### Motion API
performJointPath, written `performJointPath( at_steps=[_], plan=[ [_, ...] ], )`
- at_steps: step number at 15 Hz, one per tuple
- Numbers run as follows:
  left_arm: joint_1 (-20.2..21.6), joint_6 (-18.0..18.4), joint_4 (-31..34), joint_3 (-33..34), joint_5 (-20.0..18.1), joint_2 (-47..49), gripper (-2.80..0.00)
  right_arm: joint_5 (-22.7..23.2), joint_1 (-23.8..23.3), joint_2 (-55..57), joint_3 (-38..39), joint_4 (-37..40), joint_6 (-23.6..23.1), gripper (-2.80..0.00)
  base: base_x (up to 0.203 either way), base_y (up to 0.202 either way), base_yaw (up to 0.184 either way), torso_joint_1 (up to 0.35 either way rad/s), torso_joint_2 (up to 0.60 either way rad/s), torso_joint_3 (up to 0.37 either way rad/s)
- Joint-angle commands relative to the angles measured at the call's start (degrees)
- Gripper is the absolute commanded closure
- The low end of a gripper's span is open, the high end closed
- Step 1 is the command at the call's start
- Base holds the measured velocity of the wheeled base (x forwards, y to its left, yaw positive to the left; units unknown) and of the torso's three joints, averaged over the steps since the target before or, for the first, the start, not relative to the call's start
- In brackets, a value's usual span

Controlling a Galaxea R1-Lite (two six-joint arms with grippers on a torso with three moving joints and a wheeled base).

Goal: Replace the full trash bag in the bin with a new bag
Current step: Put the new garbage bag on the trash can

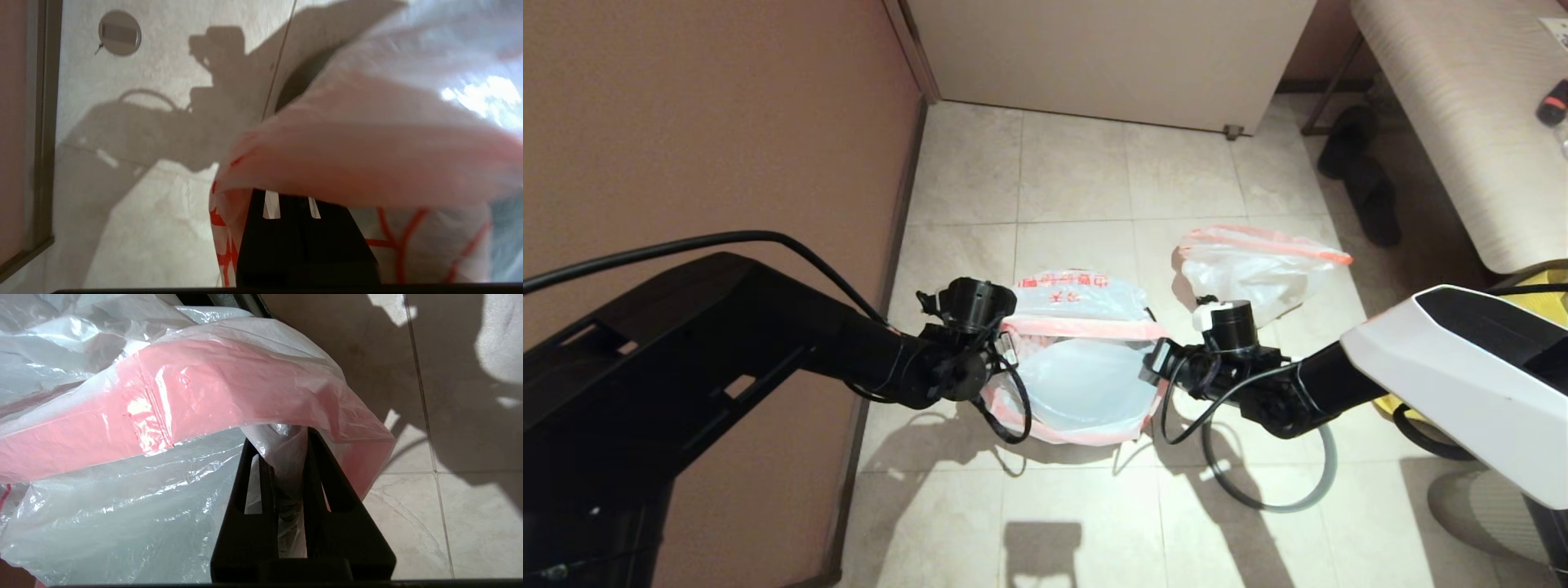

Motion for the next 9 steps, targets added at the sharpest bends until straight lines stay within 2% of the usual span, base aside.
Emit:
performJointPath(
  at_steps=[1,3,6,9],
  plan=[
    [-0.2,-0.2,2.4,-0.8,0.4,-0.3,0.0,-2.2,0.0,0.9,-1.1,0.0,0.1,0.0,0.0,0.0,0.0,0.0,0.0,0.0],
    [-0.2,-0.2,2.5,-0.9,0.7,0.3,0.0,-4.1,0.3,0.9,-1.5,0.0,-0.1,0.0,0.0,0.0,0.0,0.0,0.0,0.0],
    [1.5,-0.4,2.2,-4.1,2.5,6.3,0.0,-4.1,0.4,0.6,-1.5,0.2,-0.4,0.0,0.0,0.0,0.0,0.0,0.0,0.0],
    [4.5,-4.1,1.9,-9.7,4.1,10.8,0.0,-4.1,1.1,0.4,-0.4,0.4,-2.3,0.0,0.0,0.0,0.0,0.0,0.0,0.0]
  ],
)
